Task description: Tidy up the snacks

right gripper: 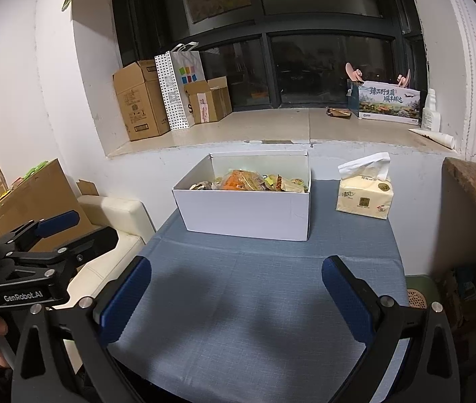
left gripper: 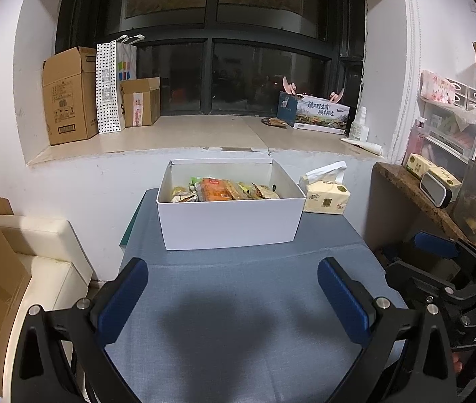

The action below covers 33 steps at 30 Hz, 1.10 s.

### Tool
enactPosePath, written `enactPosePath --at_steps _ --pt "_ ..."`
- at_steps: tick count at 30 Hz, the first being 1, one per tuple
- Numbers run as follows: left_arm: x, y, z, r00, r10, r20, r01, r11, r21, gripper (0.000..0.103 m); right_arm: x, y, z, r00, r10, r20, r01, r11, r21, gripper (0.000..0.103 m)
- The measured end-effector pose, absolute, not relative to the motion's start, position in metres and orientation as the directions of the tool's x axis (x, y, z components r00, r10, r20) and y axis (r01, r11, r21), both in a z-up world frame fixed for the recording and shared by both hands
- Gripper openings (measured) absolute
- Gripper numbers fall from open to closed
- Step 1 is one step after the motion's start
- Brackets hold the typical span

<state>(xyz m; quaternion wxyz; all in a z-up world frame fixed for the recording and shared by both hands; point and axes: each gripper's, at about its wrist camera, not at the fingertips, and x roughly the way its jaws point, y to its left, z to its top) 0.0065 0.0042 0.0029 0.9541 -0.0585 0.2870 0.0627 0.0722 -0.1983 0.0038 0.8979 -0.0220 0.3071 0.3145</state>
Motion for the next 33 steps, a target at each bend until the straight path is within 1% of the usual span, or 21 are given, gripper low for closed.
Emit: enactPosePath --at_steps 33 --pt "0.0073 0.0061 0.0038 0.823 0.091 -0.561 -0.158 0.985 -0.071 0.103 0.0675 -0.1949 0.0060 0.611 0.554 -0.566 -0.587 0.796 0.146 0.103"
